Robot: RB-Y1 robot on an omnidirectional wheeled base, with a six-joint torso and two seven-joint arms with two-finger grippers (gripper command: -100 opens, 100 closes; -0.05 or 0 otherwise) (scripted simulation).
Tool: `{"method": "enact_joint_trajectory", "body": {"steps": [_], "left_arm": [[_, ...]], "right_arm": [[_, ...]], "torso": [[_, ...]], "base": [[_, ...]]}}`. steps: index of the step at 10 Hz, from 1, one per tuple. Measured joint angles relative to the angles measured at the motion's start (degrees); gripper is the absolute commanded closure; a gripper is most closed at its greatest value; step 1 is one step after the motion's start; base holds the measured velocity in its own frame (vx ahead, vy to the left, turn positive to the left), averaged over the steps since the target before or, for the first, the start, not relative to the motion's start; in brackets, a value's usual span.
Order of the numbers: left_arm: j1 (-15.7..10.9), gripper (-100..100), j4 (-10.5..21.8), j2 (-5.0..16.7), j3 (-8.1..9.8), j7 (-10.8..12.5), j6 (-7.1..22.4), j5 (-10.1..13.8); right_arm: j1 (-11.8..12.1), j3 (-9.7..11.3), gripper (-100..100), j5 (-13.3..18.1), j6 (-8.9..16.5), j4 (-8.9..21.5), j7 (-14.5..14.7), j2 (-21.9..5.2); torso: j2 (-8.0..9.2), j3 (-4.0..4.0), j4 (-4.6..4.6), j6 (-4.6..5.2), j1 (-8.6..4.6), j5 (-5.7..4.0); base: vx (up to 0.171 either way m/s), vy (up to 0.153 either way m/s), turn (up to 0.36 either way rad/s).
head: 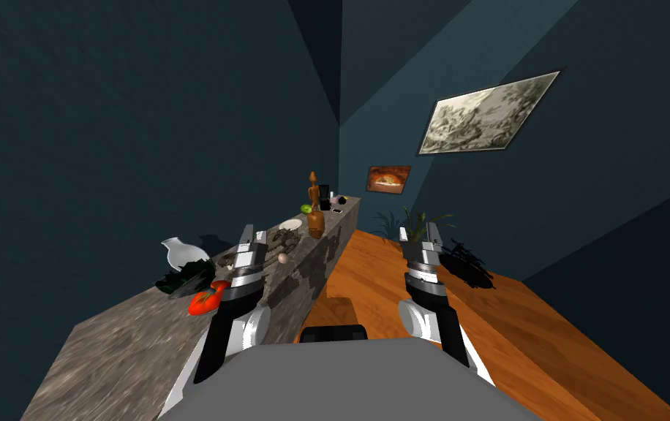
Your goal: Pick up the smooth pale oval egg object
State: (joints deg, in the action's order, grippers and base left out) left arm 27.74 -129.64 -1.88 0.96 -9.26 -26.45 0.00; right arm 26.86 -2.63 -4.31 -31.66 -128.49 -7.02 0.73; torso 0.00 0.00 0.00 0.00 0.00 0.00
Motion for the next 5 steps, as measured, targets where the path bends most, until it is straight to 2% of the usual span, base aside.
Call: {"method": "enact_joint_trajectory", "body": {"steps": [5], "left_arm": [[-0.31,-100,-1.69,6.52,2.37,-2.06,3.58,-1.40]], "right_arm": [[-0.01,0.01,0,0.00,0.00,0.00,0.00,0.01]], "torso": [[0.37,0.22,0.08,0.01,-0.16,-0.04]], "base": [[-0.085,-0.035,-0.023]]}}
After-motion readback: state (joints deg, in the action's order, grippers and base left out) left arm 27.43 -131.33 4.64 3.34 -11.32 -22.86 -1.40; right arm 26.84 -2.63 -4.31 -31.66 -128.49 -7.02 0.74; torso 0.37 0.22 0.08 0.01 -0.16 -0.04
